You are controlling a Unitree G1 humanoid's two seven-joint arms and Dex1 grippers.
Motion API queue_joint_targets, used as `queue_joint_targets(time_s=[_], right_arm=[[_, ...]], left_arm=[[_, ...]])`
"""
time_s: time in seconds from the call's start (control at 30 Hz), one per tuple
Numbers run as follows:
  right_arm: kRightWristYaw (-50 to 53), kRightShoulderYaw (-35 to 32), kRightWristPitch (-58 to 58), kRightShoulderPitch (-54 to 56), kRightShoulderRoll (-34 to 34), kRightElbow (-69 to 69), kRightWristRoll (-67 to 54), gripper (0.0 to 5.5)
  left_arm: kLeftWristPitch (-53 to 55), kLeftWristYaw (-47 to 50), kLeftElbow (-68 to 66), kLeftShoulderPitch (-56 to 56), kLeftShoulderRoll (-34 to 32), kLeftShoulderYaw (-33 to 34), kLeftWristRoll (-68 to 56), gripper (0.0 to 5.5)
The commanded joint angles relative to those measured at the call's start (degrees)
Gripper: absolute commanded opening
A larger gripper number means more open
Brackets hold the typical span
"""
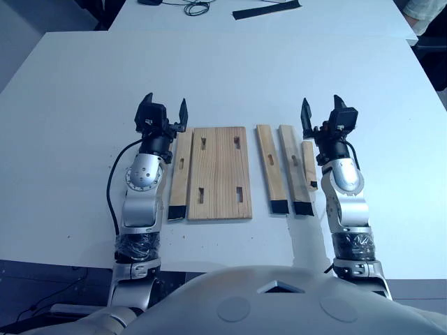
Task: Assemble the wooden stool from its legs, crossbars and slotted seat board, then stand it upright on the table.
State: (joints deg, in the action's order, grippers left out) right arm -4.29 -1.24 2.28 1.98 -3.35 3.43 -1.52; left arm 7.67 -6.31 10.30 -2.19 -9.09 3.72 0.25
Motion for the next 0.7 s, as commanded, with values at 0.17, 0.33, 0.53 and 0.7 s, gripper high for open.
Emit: queue_joint_targets(time_s=[0.17, 0.33, 0.53, 0.7], right_arm=[[0.35, -0.60, 0.80, 0.74, -0.09, -0.42, 0.07, 3.80], [1.04, -0.82, 1.12, 1.00, 0.02, -1.06, 0.52, 3.80], [1.59, -0.95, 1.63, 1.87, 0.24, -2.20, 0.59, 3.80], [1.78, -0.84, 2.00, 2.00, 0.34, -2.49, 0.60, 3.80]], left_arm=[[1.81, -0.07, 0.38, -0.79, 0.23, 1.00, -1.38, 3.98], [1.93, 0.29, 0.27, -0.56, 0.28, 0.63, -1.08, 3.98], [1.86, 0.07, -0.34, -1.67, -0.32, 1.03, -1.14, 3.98], [2.13, -0.14, 0.02, -1.63, -0.20, 0.93, -1.42, 3.98]])
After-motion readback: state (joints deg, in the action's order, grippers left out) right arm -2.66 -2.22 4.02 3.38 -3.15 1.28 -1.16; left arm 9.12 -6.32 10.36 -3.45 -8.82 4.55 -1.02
